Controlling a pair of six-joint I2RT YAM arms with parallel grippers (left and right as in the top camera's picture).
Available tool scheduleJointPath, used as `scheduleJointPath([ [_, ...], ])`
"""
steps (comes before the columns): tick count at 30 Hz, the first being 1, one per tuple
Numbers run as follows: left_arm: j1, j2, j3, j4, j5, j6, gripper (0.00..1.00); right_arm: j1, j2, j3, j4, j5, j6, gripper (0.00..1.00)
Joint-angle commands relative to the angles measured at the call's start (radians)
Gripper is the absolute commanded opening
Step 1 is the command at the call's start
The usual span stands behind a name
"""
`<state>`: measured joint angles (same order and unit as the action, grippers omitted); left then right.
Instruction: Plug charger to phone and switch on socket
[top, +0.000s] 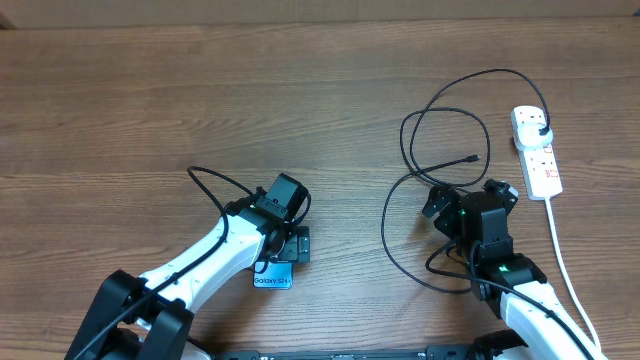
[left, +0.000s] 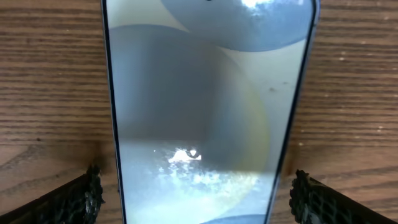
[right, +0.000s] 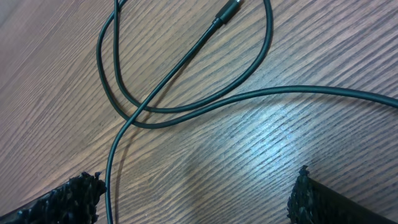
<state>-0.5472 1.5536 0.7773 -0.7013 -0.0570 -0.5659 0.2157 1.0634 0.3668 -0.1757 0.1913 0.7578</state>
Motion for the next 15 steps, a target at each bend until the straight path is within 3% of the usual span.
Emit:
scheduleJointPath([
  [1,0.006,0.055,-0.008,0.004,-0.024,0.032,0.99,-0.004,0.0,0.012,0.003,0.018,-0.011,1.0],
  [10,0.005,0.186,-0.008,0.049,0.137,0.033,1.0,-0.004,0.0,0.012,0.003,0.018,-0.011,0.99],
  [15,0.005,0.191,-0.008,0.025,0.137,0.035,1.0,-0.004,0.0,0.012,0.003,0.018,-0.011,1.0],
])
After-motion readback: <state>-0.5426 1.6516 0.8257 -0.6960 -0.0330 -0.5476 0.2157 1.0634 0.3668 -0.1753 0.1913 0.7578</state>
